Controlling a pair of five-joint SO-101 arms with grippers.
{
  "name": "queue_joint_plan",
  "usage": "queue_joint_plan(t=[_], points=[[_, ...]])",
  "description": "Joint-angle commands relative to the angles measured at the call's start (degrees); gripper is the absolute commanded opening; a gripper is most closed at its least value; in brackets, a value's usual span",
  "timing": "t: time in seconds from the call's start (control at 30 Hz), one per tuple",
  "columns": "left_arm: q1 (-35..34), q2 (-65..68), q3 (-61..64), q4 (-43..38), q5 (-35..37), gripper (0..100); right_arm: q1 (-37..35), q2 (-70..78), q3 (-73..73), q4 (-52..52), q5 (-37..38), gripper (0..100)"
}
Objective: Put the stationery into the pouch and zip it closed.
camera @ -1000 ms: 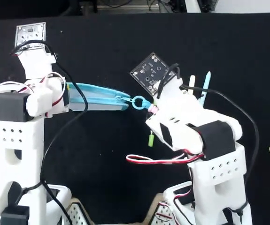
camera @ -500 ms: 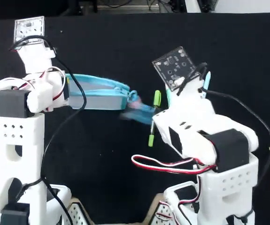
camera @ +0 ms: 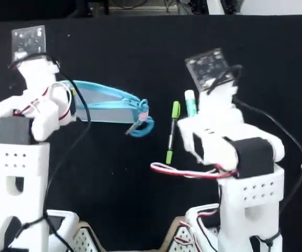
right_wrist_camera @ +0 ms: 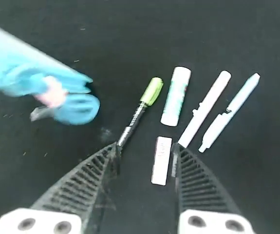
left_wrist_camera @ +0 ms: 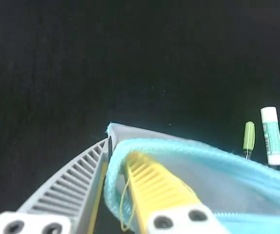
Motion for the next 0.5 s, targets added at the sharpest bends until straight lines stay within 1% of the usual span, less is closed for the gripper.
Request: queue_joint_plan(t=[0.0, 0.23, 0.47], points=[[0.57, -2.9, 10.51, -5.01, 2.99, 3, 2.37, -0.48, 3.82, -6.33, -0.79, 15.5], [0.48, -18.37, 14.9, -5.54, 3.69, 3, 2.2, -0.4, 11.65, -13.45, -0.88, 15.5], [0.48, -29.1, 15.6, -6.86, 4.22, 3, 2.37, -0.4, 14.37, -13.71, -0.79, 15.5]])
